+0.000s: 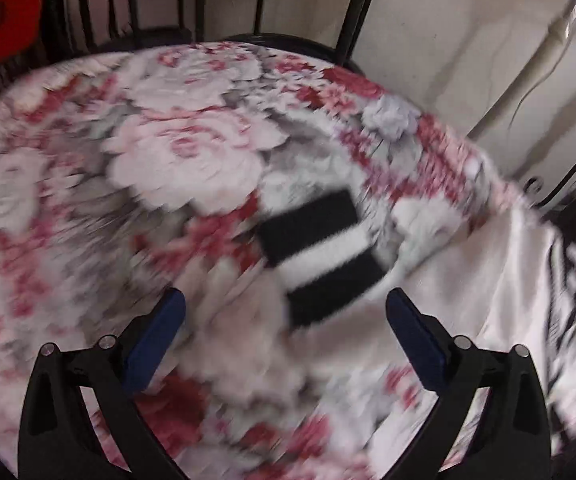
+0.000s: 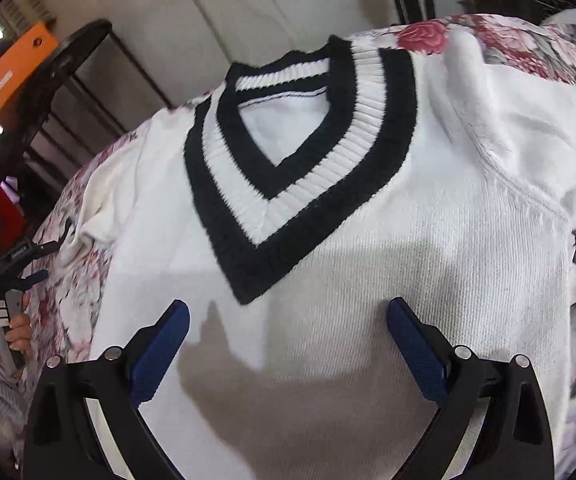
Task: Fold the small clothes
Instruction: 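Move the left gripper toward the striped cuff of the sweater sleeve, then close the left gripper on the striped sleeve cuff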
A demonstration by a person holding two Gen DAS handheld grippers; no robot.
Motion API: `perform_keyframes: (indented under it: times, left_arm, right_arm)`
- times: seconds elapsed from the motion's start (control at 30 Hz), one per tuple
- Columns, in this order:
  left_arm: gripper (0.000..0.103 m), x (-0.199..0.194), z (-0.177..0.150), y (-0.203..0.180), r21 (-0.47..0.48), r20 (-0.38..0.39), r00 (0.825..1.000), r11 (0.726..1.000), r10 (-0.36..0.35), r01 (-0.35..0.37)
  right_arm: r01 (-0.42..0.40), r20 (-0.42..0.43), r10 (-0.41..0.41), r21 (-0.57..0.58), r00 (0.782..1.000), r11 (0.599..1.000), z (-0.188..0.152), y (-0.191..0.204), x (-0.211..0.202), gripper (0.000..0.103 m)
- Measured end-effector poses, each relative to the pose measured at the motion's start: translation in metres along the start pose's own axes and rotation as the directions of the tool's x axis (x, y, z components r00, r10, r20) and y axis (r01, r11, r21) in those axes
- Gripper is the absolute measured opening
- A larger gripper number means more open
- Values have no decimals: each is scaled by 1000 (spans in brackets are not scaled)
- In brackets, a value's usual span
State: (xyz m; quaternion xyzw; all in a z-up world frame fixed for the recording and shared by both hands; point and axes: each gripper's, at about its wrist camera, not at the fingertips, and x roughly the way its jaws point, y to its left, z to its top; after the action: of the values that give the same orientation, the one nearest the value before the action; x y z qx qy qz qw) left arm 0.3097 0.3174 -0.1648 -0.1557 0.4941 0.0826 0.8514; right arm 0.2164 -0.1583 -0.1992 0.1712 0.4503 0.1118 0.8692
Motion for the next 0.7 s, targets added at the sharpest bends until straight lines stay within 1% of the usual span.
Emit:
perform_keyframes:
  times: [0.03,0.07,0.1,0.13,0.17,0.2,0.23,0.27,0.3,0.33,0.4,0.43,0.47,0.53,0.57,0.6,0.63,0.67,0.7]
  left_arm:
    - [88,11,9,-1,-8,-9,1000,1000,-25,25]
    - [79,21,17,1,-18,-15,999,999,-34,34]
    - [76,28,20,-6,-35,-15,999,999,-39,38]
    - [69,35,24,-6,-51,-8,999,998,-47,46]
    - [64,35,20,-4,-60,0,998,996,-60,60]
    - [48,36,19,-10,-69,2,995,993,-98,98]
    - [34,37,22,-9,-82,4,993,990,-118,118]
    - [16,32,21,-4,-96,16,990,985,-142,143]
    - [13,30,26,1,-105,28,988,982,-153,155]
    - [12,29,33,6,-116,42,987,981,-153,157]
    - [12,16,36,8,-137,88,990,983,-109,120]
    - [12,4,33,8,-148,114,989,983,-92,108]
    - [12,-7,38,13,-166,155,986,982,-66,92]
    - [12,-36,22,22,-204,212,977,977,-12,56]
    - [12,-47,19,33,-224,236,972,974,14,41]
    - [12,-53,20,44,-243,245,968,970,57,4]
    - [12,-66,10,62,-253,247,966,967,73,-9]
    - [12,-56,11,64,-257,231,970,966,77,-16]
    - [13,-58,3,71,-252,212,973,967,87,-32]
  right_arm:
    - [10,9,-10,-11,1000,1000,-2,-3,0,100]
    - [24,14,-24,-32,1000,999,-3,1,0,100]
    - [38,18,-38,-49,999,998,-6,3,2,100]
    - [54,22,-53,-66,998,996,-8,5,4,100]
    - [72,24,-70,-83,997,994,-10,12,9,100]
    - [79,24,-77,-90,997,993,-8,10,9,100]
    - [83,23,-81,-94,996,992,-4,7,9,100]
    - [84,24,-82,-94,996,992,-3,10,13,100]
    - [84,23,-82,-93,996,992,1,9,13,100]
    - [86,21,-85,-93,996,992,1,12,15,100]
    - [99,22,-98,-83,995,992,8,17,13,100]
    - [80,38,-78,-63,996,995,13,23,9,100]
    - [55,52,-53,-49,997,997,17,26,6,100]
    - [-7,80,10,-38,997,999,26,42,2,100]
    - [-40,89,43,-44,995,998,32,57,3,100]
    - [-67,92,71,-50,993,997,37,72,9,100]
    - [-91,88,95,-53,992,994,42,86,17,100]
    - [-113,79,117,-53,990,992,47,106,30,100]
    - [-127,64,130,-55,989,990,53,124,46,100]
